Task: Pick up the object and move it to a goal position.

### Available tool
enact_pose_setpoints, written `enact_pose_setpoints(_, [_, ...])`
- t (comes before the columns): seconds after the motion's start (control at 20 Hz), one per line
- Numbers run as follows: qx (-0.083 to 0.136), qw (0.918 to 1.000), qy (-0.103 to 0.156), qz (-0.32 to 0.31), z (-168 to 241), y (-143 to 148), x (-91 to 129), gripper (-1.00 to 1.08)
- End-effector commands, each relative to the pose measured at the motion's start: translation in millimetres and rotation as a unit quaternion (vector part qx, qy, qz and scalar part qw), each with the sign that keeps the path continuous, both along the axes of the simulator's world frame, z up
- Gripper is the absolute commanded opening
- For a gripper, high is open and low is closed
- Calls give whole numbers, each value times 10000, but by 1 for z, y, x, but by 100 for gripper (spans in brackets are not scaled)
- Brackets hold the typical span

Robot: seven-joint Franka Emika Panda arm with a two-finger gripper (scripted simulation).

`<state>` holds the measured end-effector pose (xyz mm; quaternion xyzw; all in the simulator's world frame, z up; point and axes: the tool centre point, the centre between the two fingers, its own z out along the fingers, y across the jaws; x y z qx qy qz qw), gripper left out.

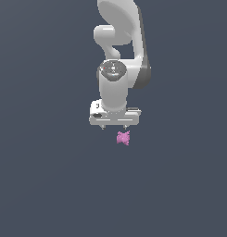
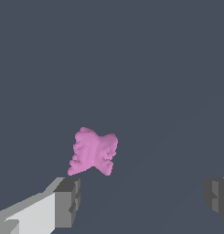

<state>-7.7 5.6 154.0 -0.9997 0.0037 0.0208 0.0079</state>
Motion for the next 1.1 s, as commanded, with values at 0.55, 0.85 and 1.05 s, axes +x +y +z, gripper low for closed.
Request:
enact_pose_setpoints(0.55, [126,9997,-58,203,1,13,6,100])
enact_pose_setpoints(0.85, [102,9999,-61,104,-4,15,5,100])
enact_pose_setpoints(1.05, [72,9999,-76,-59,-13,20,3,100])
